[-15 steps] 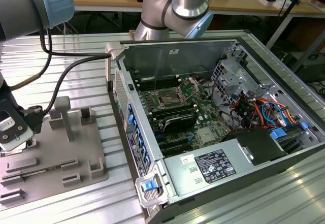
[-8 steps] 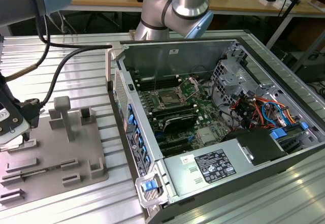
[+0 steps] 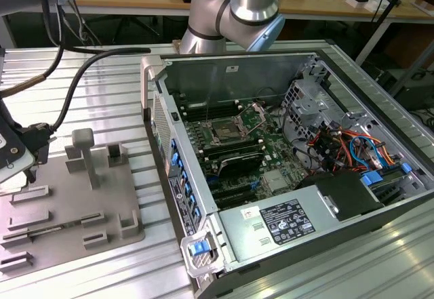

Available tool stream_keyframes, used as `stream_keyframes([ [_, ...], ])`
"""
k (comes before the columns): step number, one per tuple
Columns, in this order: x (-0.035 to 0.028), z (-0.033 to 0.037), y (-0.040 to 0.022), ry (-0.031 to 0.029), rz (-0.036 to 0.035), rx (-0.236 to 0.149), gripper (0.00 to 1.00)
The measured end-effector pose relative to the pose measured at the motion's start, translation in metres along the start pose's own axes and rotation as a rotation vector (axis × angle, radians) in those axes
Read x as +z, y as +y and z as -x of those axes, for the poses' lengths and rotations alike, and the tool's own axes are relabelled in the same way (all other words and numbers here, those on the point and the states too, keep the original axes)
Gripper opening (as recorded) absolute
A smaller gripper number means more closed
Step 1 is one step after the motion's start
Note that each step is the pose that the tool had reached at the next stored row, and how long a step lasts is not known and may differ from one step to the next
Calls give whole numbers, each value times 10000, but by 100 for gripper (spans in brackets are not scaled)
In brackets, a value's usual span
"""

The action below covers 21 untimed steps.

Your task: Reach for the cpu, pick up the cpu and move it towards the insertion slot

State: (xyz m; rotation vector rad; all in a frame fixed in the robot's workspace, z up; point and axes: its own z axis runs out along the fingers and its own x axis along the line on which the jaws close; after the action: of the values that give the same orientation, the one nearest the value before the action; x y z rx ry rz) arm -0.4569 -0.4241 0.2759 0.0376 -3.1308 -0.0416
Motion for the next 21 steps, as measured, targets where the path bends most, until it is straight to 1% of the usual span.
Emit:
stream_keyframes([
  [7,-3,0,0,1,-1,0,55],
  [9,-35,-1,1,5,-3,0,55],
  [13,-124,-1,3,2,-1,0,55],
  [14,-134,-1,3,2,-2,0,55],
  [20,-138,-1,3,0,0,0,55],
  [21,-155,-2,4,6,-3,0,55],
])
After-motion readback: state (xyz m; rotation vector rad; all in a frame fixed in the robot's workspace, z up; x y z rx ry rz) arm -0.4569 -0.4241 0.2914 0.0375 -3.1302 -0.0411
